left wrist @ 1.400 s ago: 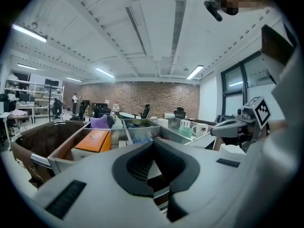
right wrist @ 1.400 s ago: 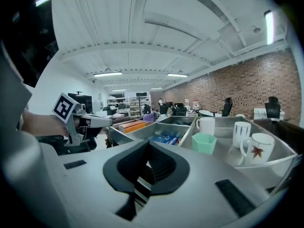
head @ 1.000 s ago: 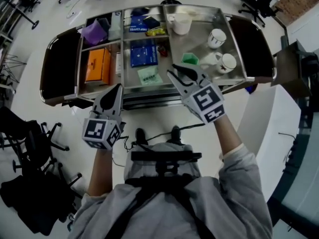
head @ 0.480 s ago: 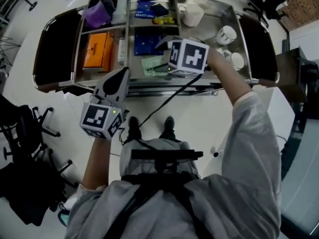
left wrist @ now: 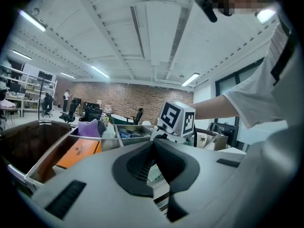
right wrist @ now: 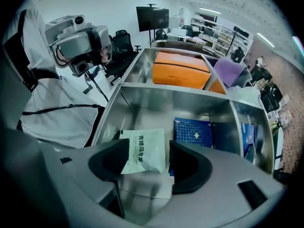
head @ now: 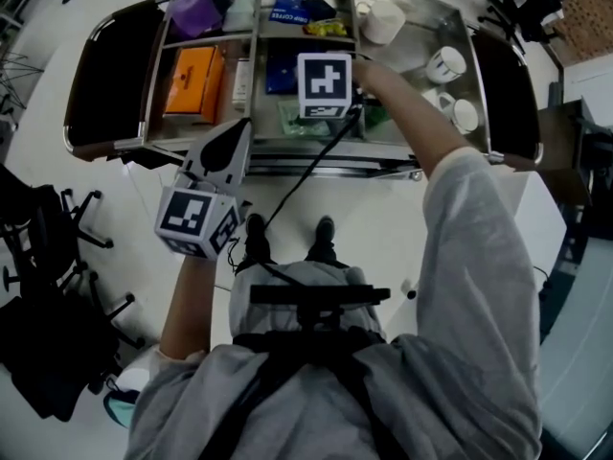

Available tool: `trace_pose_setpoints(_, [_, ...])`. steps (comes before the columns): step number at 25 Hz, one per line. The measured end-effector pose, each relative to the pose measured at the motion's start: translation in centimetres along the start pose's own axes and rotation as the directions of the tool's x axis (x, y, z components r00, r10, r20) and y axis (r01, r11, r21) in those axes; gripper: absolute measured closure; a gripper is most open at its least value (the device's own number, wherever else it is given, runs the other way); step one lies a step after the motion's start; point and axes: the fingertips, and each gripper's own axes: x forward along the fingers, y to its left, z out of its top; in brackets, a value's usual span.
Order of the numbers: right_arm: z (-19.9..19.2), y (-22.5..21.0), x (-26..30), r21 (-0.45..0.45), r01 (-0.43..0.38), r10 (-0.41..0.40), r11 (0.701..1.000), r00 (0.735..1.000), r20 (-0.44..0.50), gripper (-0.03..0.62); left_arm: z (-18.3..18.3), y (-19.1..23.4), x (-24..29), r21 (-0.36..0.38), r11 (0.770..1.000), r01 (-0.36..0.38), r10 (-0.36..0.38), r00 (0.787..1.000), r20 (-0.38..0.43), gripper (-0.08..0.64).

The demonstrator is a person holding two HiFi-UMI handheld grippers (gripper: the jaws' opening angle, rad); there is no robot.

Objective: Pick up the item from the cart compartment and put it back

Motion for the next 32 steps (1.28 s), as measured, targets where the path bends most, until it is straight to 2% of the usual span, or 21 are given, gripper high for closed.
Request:
trace_pose_setpoints(5, [-0.6, 0.2, 1.6, -0.001, -0.047, 0.046, 0.999, 0.996, -0.072, 0.320, -0.2, 0.6, 0.4, -0.004, 1.000, -0.009, 0.009, 1.000, 0.000, 0.560])
trace_pose_setpoints(8, [-1.2, -0.1, 2.4, 0.005, -0.042, 0.042, 0.999, 0.992, -0.116, 0.321, -0.2, 0.9, 0.5, -0.023, 0.999, -0.029, 0.029, 1.000, -0.001, 0.560])
trace_pose_setpoints(10, [-1.0, 0.0, 3.1, -0.001, -0.052, 0.052, 0.999, 0.992, -0.114, 0.321, -0.3, 1.0, 0.6, -0.021, 0.999, -0.027, 0.027, 1.000, -0.009, 0.560])
trace_pose_setpoints(13, [-1.3, -0.3, 3.9, -0.022, -0.023, 0.020, 1.000, 0.990, -0.139, 0.379, -0.2, 1.0, 1.0, -0.016, 1.000, -0.019, 0.019, 1.000, -0.002, 0.560])
trace_pose_setpoints(16, [-2.0, 0.0, 4.2, -0.014, -0.025, 0.022, 1.000, 0.984, -0.176, 0.394, -0.4, 1.1, 1.1, -0.016, 1.000, -0.015, 0.015, 1.000, -0.010, 0.560])
trace_pose_setpoints(21, [-1.6, 0.4, 4.4, -0.015, -0.058, 0.055, 0.998, 0.988, -0.143, 0.424, -0.3, 1.1, 1.2, -0.013, 1.000, -0.017, 0.016, 1.000, -0.013, 0.560])
trace_pose_setpoints(26, [-1.3, 0.9, 4.0, -0.013, -0.090, 0.087, 0.996, 0.988, -0.123, 0.538, -0.2, 0.8, 1.2, -0.012, 1.000, -0.008, 0.008, 1.000, -0.010, 0.560])
trace_pose_setpoints(32, [-1.3, 1.0, 3.9, 0.017, -0.105, 0.106, 0.994, 0.988, -0.116, 0.546, -0.6, 0.6, 1.3, -0.009, 1.000, -0.012, 0.011, 1.000, -0.014, 0.560])
